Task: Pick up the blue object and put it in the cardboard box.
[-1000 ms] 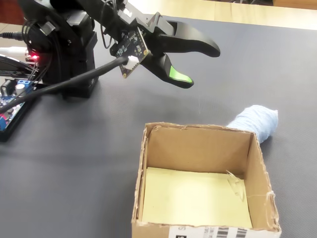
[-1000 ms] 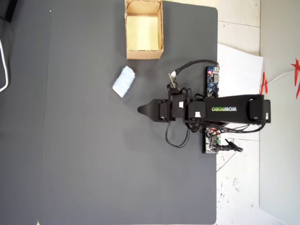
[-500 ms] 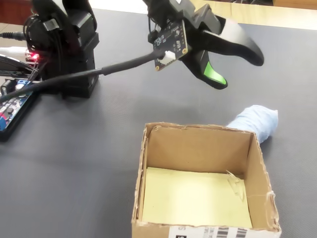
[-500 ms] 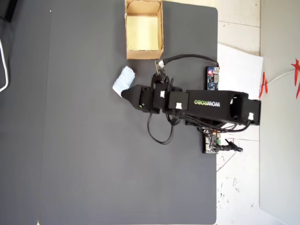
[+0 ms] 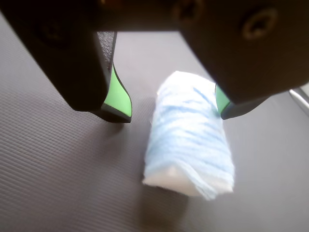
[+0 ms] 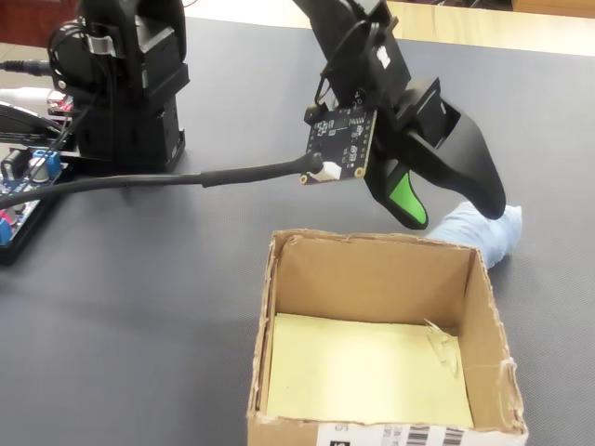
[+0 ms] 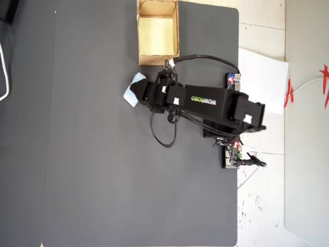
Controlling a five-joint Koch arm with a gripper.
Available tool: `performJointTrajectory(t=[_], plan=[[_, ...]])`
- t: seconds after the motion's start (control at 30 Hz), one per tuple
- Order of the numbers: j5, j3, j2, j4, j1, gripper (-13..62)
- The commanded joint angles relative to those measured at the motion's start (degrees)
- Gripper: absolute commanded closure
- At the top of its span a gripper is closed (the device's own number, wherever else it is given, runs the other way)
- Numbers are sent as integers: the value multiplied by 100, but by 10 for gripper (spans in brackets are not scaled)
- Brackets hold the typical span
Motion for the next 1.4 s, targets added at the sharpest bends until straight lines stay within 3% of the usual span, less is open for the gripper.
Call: performJointTrajectory(t=[0.0,0.23,0.57,0.97,1.37], plan=[[-53,-448,18,-35,44,155],[-62,-668,-501,-53,97,166],[-105,-519,-659,-686,114,350],[211,44,35,-1793,-97,354],[281,501,1415,-2180,-360,354]])
